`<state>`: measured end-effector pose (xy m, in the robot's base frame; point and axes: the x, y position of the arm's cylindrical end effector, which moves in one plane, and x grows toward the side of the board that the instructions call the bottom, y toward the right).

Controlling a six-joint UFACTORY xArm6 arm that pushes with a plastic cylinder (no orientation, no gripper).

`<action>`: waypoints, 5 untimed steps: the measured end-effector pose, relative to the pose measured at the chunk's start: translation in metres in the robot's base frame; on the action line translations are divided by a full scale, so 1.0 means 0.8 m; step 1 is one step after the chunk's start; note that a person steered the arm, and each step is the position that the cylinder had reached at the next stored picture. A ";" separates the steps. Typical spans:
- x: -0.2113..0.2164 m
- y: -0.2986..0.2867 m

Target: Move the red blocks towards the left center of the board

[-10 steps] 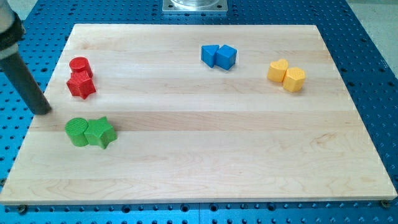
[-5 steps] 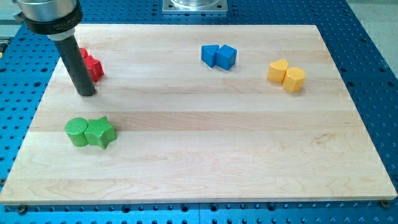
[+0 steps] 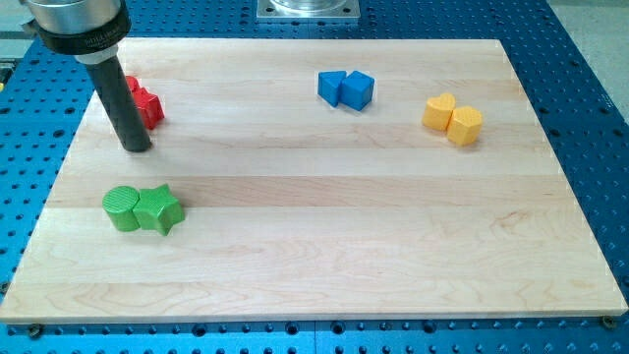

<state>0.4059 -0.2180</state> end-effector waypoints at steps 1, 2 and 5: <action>0.007 0.000; 0.007 0.000; 0.045 0.131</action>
